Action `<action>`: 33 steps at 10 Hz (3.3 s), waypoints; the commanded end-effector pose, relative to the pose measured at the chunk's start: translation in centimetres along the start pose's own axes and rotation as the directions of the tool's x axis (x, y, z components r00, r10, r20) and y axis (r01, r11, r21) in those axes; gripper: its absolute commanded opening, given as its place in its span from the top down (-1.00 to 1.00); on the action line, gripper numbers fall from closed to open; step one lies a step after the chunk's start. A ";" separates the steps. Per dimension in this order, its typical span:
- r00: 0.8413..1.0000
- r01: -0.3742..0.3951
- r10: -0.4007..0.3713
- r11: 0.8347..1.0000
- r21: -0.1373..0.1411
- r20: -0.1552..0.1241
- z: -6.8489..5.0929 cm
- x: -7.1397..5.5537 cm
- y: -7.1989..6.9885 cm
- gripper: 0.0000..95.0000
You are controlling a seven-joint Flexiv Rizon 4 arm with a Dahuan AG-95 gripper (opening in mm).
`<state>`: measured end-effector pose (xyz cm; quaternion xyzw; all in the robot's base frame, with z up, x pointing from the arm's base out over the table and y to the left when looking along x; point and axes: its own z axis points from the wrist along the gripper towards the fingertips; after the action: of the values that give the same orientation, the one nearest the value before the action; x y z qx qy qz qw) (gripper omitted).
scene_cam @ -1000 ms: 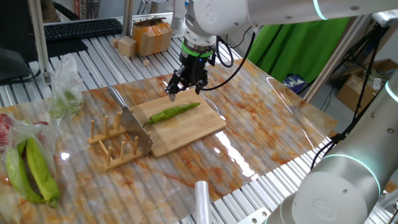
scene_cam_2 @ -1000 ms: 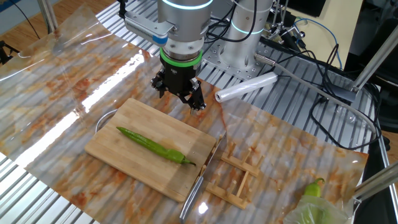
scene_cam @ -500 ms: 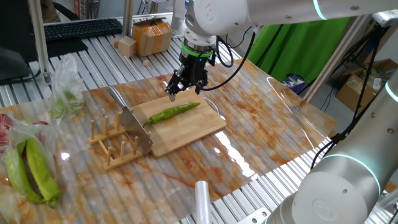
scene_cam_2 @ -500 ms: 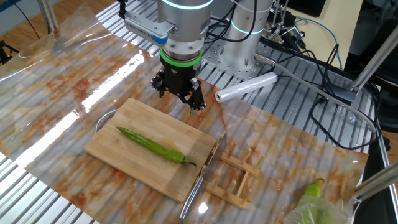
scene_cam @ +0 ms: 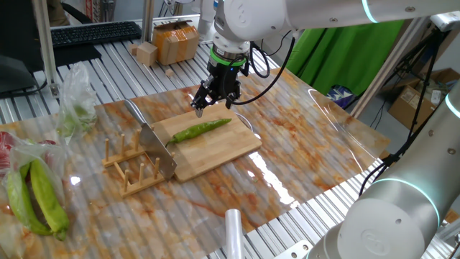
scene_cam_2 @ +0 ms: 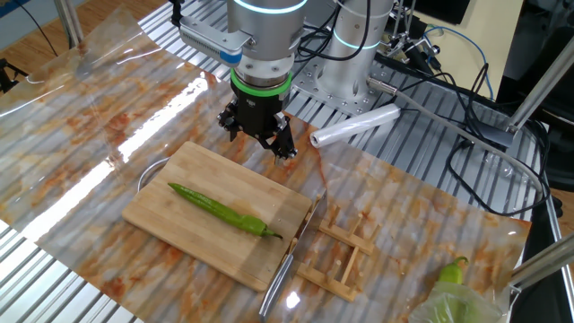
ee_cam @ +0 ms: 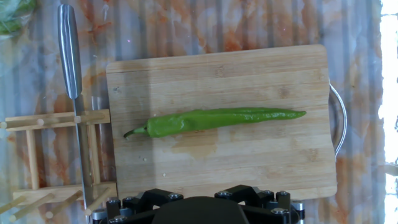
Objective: Chop the chili peppers
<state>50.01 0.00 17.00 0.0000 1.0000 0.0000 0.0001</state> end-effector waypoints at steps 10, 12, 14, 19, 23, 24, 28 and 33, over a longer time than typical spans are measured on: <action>0.994 -0.097 0.101 0.993 -0.063 0.052 -0.5 0.3 1.0 1.00; 0.991 -0.123 0.126 0.991 -0.059 0.050 -0.3 0.2 1.1 1.00; 0.991 -0.124 0.127 0.991 -0.059 0.050 0.1 0.1 1.3 1.00; 0.988 -0.148 0.150 0.987 -0.058 0.042 1.1 -0.2 2.7 1.00; 0.980 -0.198 0.199 0.979 -0.059 0.027 2.2 -0.6 3.7 0.60; 0.977 -0.208 0.210 0.976 -0.060 0.026 2.4 -0.8 3.9 0.20; 0.974 -0.222 0.224 0.973 -0.066 0.025 2.6 -2.0 4.8 0.20; 0.969 -0.245 0.247 0.967 -0.075 0.023 2.9 -3.2 6.8 0.20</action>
<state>53.24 6.86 14.08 0.1248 0.9914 0.0364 0.0155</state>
